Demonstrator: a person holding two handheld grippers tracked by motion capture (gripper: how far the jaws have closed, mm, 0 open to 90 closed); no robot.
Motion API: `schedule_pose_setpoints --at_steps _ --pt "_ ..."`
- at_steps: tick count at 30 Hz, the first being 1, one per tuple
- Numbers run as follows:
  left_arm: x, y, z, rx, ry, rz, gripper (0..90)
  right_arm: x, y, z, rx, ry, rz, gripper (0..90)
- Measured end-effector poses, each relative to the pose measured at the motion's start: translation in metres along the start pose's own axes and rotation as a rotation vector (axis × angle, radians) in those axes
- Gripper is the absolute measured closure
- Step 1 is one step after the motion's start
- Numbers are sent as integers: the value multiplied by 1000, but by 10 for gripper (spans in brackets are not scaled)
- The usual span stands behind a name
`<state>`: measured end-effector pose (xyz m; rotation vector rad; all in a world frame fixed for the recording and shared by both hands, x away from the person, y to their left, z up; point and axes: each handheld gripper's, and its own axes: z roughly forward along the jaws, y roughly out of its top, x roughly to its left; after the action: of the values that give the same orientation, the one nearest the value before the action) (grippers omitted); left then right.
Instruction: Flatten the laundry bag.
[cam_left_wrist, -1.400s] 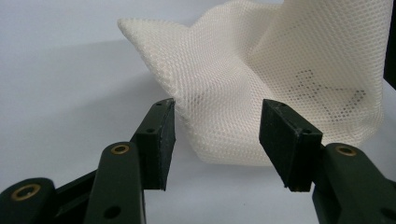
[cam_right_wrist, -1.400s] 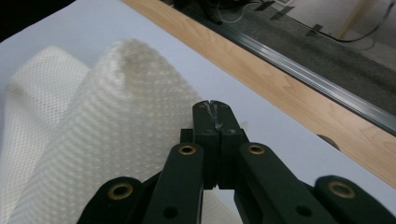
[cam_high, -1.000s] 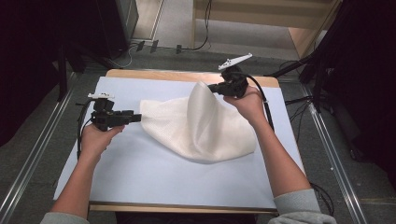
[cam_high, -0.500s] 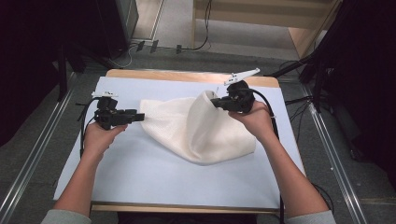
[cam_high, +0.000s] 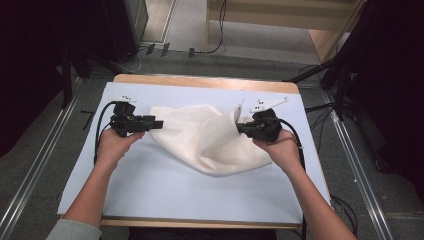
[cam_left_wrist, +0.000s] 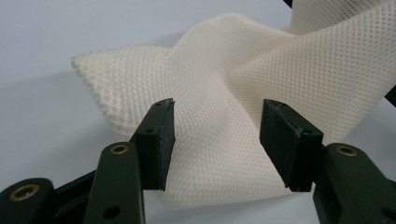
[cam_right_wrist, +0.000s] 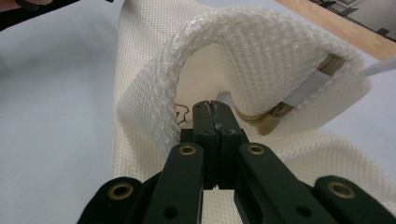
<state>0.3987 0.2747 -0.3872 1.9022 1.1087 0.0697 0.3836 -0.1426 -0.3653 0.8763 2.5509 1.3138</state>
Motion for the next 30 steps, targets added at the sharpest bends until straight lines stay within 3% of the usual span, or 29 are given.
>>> schedule_pose_setpoints --at_steps 8,20,24,26,30 --pt "-14 7 14 32 -32 31 476 -1 -34 -1 -13 6 63 900" --pt "-6 7 19 31 -28 32 470 -5 -79 -10 16 -2 140 900" --pt "-4 7 20 33 -27 24 470 -7 -83 -20 3 -22 156 900" --pt "-5 7 21 39 -31 26 470 -12 -77 -32 -17 -54 177 900" --pt "-6 7 21 38 -34 29 470 -14 -62 -45 -34 -86 172 900"
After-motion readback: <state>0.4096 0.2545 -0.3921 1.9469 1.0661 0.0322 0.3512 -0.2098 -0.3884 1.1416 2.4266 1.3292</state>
